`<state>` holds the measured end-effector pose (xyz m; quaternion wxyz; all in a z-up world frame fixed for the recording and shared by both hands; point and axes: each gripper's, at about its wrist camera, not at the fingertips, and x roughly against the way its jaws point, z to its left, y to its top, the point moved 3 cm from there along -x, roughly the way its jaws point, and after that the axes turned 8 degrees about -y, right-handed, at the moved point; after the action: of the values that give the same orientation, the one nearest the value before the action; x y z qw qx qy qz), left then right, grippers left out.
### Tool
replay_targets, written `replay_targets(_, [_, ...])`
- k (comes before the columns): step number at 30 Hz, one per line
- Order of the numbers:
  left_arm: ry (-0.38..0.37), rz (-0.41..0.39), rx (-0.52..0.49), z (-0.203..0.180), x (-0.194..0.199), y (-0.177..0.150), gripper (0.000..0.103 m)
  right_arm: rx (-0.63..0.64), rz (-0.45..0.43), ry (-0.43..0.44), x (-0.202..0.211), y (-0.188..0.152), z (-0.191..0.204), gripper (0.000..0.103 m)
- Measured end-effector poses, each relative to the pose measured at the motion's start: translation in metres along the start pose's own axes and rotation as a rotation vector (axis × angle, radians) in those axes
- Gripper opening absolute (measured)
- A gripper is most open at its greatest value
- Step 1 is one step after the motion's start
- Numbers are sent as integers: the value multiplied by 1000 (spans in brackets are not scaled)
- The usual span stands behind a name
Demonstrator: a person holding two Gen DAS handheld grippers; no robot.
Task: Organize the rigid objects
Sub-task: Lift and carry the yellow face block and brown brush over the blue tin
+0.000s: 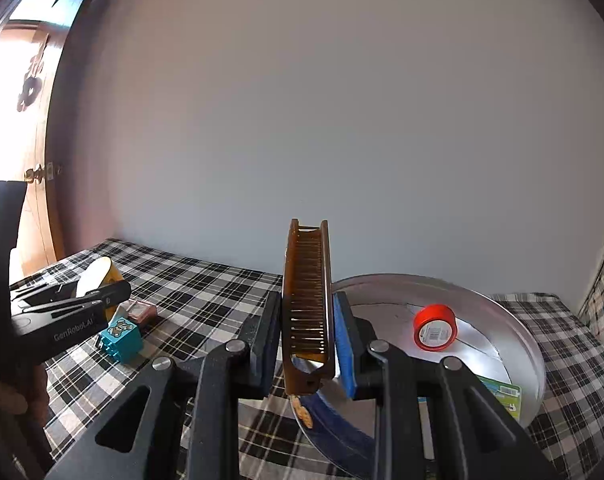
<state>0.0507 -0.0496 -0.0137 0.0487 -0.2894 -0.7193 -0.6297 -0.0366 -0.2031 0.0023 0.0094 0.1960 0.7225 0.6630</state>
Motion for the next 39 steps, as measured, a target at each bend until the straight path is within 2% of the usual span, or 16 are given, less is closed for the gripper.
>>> replay_targets(5, [-13,-21,25,-9,3,1,42,11,-8,3,2,-1,-8,28])
replay_targets(10, [-8,-45,-36,-22,5,2,42,9,15,-2,-4,-4,-18,28])
replay_targets(16, [-15,-24,-47,-25,-1,-1,42,-17,14,-35,-7,-2,-36,28])
replay_targets(22, [-46,-24,-15,-32,-3,2,42,-43,15,-81,-12,-2,-60,28])
replay_targets(32, [-97,-26,-77,-79,-18,11,42,-118,3,-185,-17,0,-121,28])
replay_targets(39, [-168,-39,-107,-116,-25,18,42,-157,21,-260,-26,-4,-166,28])
